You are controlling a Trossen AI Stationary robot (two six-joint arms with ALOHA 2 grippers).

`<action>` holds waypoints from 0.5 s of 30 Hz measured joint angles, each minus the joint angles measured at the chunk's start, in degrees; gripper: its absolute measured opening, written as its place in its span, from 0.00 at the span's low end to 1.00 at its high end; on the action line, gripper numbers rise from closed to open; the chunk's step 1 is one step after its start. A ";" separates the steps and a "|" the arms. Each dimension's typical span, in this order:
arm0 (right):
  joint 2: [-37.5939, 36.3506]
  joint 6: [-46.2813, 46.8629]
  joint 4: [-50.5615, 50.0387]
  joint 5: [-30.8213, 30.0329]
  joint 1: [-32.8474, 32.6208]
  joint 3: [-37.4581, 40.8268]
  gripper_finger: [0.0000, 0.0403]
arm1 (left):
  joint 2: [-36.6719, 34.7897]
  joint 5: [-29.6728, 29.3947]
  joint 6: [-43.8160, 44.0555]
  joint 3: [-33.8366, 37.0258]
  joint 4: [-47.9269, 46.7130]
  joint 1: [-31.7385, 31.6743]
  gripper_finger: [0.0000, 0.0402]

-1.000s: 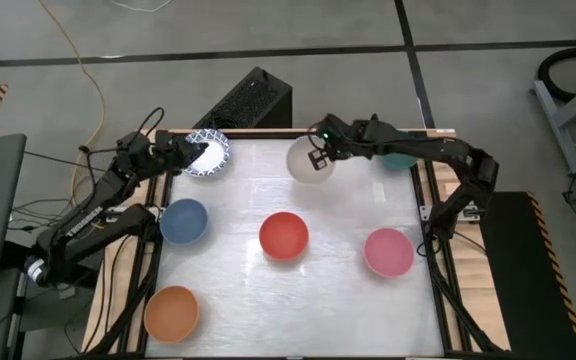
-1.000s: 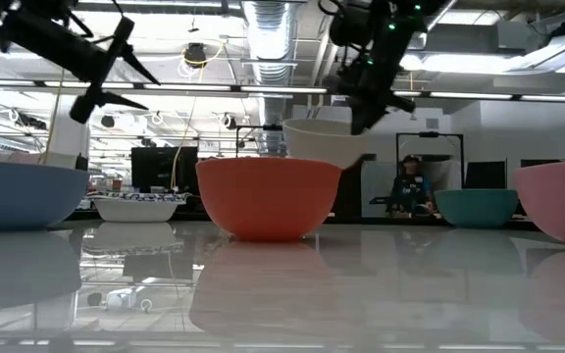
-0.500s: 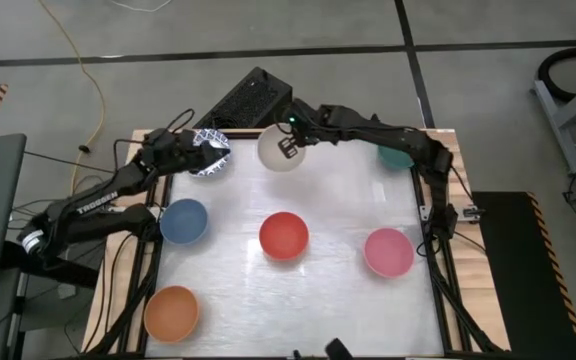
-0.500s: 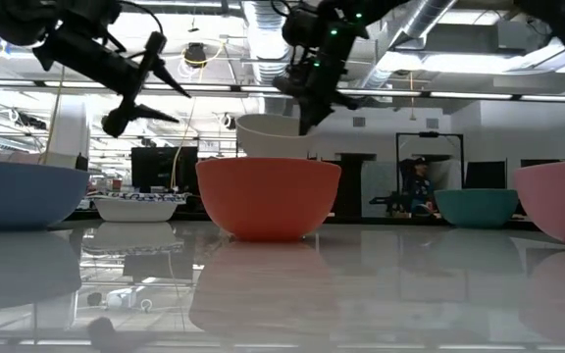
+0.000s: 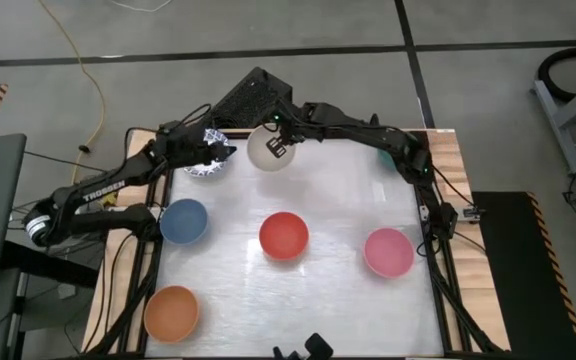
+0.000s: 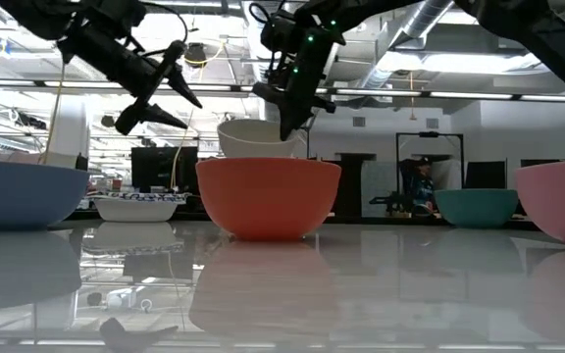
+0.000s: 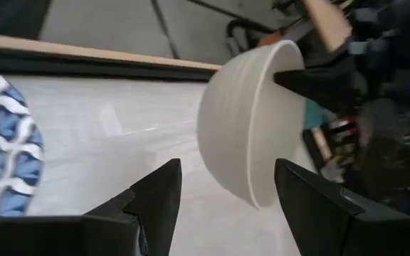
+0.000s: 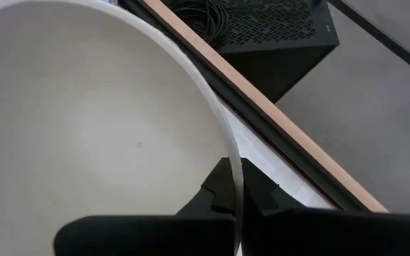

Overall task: Nest bowls inside each other
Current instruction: Stack the white bowl on top of the white patterned bowl

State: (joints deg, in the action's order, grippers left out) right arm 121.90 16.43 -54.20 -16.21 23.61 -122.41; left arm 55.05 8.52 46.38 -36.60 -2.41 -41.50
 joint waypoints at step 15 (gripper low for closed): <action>0.23 0.02 0.31 -0.20 0.07 -0.22 0.03 | 11.50 -6.98 -10.29 -12.52 -8.93 6.39 0.53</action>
State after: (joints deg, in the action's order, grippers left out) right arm 122.13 16.45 -53.89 -16.41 23.68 -122.63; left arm 66.55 1.53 36.09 -49.12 -11.34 -35.11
